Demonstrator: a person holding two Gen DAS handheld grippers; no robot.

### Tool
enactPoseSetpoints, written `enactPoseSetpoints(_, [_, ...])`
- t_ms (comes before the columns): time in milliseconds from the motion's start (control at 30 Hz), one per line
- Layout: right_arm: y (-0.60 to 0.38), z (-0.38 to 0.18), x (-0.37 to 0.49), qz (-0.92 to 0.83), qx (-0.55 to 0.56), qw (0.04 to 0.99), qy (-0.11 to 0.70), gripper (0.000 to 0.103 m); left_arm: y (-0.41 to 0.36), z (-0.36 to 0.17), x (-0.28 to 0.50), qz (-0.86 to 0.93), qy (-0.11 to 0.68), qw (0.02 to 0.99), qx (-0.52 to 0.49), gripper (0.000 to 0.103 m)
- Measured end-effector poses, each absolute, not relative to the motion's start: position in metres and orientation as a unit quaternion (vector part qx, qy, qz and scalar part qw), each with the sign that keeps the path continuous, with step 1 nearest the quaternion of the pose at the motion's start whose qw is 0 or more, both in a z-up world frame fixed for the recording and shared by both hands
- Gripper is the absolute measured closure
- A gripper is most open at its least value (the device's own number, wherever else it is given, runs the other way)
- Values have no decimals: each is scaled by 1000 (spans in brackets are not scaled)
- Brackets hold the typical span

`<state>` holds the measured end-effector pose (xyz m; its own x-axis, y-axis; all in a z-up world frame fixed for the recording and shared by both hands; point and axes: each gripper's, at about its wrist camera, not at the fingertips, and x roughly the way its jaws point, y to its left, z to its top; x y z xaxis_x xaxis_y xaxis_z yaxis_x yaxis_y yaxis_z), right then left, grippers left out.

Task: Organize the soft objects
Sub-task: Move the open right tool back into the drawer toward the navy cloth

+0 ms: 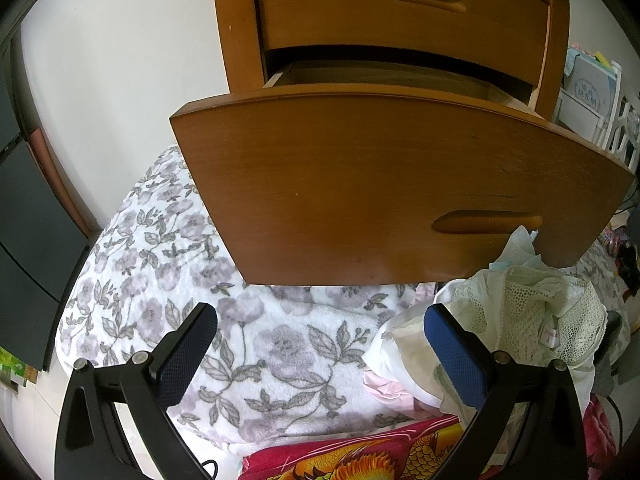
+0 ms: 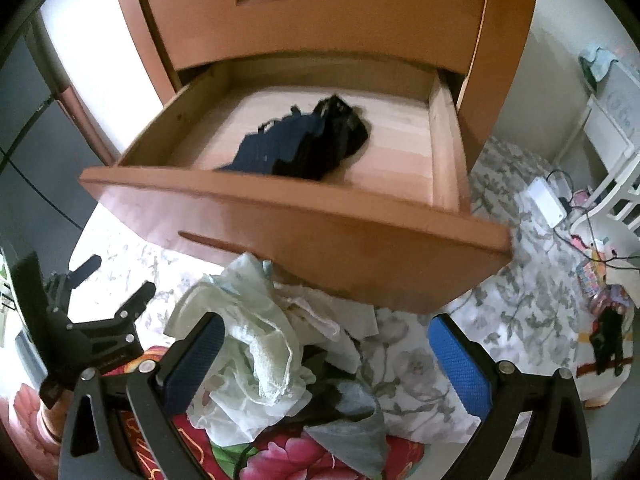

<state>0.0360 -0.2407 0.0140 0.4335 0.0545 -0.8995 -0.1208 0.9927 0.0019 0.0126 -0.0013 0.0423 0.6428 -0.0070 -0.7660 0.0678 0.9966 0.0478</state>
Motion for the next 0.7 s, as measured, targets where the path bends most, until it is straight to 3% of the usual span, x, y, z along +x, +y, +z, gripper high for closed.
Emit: enactPoseSetpoints(700, [-187, 89, 65, 116, -90, 888, 435, 0, 1, 41, 14, -24, 425, 905, 25, 0])
